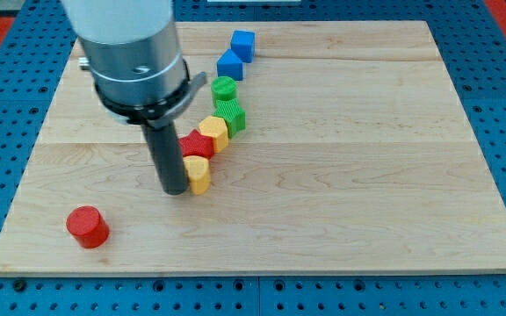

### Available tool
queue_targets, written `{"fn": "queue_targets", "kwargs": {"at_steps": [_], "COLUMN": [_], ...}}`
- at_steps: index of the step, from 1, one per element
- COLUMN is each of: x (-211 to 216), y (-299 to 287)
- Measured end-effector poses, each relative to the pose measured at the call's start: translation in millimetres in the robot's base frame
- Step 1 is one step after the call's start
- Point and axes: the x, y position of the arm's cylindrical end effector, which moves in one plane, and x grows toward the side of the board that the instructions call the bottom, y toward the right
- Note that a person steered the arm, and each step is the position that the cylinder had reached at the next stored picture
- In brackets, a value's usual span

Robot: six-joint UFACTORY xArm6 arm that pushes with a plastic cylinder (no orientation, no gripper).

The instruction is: Nudge red star to right a bit

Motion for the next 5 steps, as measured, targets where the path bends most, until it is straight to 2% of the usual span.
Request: {"fn": "queue_targets", "kwargs": {"at_steps": [2,4,5], "x": [-8.2,-12.4,-32.4], "y": [-3.5,-47.8,-48.2]}}
